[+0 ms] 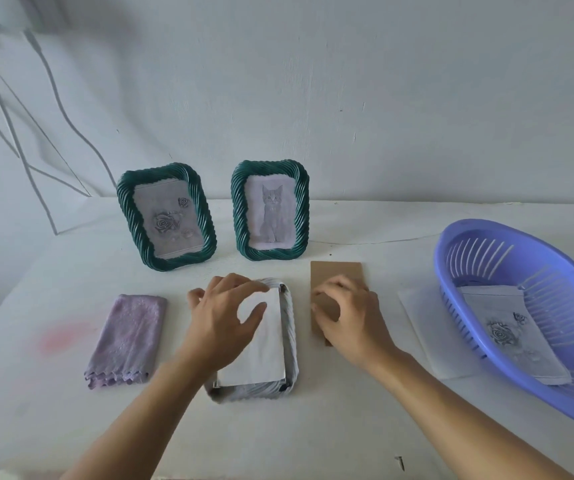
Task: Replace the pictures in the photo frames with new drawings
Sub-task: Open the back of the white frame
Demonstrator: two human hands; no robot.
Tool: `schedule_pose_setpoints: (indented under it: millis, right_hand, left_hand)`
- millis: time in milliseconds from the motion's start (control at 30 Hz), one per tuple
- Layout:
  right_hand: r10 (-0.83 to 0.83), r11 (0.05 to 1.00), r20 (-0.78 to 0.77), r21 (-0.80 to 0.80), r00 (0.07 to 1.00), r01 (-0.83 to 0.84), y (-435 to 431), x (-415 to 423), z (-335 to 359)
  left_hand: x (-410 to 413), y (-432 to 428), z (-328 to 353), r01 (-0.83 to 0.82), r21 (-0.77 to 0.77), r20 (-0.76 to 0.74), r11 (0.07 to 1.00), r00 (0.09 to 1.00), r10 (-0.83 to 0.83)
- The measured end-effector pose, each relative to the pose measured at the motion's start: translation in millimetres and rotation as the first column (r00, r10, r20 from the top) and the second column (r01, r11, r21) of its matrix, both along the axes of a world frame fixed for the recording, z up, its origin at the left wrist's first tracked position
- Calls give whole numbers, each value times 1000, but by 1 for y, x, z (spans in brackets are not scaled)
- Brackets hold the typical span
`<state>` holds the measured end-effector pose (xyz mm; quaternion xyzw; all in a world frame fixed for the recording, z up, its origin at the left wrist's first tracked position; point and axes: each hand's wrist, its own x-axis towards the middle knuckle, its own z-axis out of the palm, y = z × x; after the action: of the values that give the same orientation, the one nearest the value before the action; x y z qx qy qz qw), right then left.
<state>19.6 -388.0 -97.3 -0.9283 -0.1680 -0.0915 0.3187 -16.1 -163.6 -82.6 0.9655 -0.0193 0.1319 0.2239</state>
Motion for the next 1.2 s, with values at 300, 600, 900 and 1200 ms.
schedule_pose_setpoints:
  millis: [300, 600, 900, 1200]
  right_hand:
    - [185, 949, -78, -243, 980, -199, 59, 16, 0]
    - [227, 893, -146, -363, 963, -265, 70, 27, -8]
    - [211, 947, -157, -214, 965, -242, 66, 26, -8]
    - [202, 979, 36, -27, 979, -201, 66, 21, -13]
  left_hand:
    - [-7, 53, -2, 56, 230, -273, 972, 962, 9]
    - [7, 58, -10, 138, 295, -346, 945, 938, -29]
    - [11, 66, -9, 127, 142, -334, 982, 940, -73]
    - [6, 58, -1, 111, 49, -196, 993, 976, -100]
